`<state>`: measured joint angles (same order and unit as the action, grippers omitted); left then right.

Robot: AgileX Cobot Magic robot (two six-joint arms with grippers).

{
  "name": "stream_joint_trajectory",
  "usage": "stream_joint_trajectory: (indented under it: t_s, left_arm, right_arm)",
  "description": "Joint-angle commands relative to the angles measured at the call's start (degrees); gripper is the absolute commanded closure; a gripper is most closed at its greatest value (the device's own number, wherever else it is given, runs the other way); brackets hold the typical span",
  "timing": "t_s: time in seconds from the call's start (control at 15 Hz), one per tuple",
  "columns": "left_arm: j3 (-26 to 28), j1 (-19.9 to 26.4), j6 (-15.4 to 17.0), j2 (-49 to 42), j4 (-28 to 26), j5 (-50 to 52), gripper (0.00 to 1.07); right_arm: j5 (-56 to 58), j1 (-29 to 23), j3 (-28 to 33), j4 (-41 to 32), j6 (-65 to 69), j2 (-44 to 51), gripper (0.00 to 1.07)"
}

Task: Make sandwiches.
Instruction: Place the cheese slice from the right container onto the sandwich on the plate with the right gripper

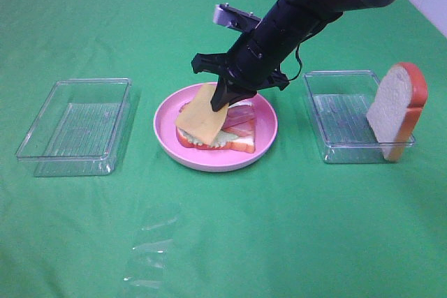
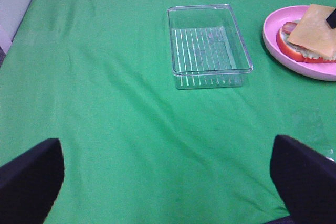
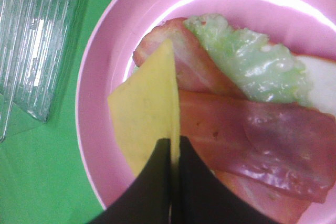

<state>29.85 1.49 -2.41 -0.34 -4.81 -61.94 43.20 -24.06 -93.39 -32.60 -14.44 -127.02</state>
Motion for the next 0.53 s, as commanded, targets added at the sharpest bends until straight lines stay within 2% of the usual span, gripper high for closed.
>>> stream_joint_trajectory:
  t_s: [0.07, 0.13, 0.27, 0.33, 0.4, 0.53]
  left_arm:
    - [-0.2, 0.2, 0.2, -1.0, -0.2, 0.2, 0.07]
    - [-0.2, 0.2, 0.2, -1.0, -0.2, 0.2, 0.07]
    - [-0.2, 0.2, 0.2, -1.0, -0.2, 0.2, 0.07]
    - [-0.2, 0.2, 0.2, -1.0, -0.2, 0.2, 0.07]
    - [-0.2, 0.2, 0.2, -1.0, -0.2, 0.2, 0.07]
    - [-0.2, 0.2, 0.2, -1.0, -0.2, 0.2, 0.07]
  right_arm:
    - [-0.1, 0.2, -0.2, 1.5, 0.1, 0.1, 1.07]
    - [0.1, 0.2, -0.2, 2.1, 0.1, 0.1, 1.05]
    - [0.7, 0.2, -0.2, 4.0, 0.1, 0.1, 0.81]
    - [1.4, 0.2, -0.2, 5.2, 0.3, 0.7, 0.41]
    - [1.4, 0.1, -0.2, 6.1, 0.3, 1.8, 0.22]
    - [1.4, 0.1, -0.2, 8.3, 0.3, 3.6, 0.13]
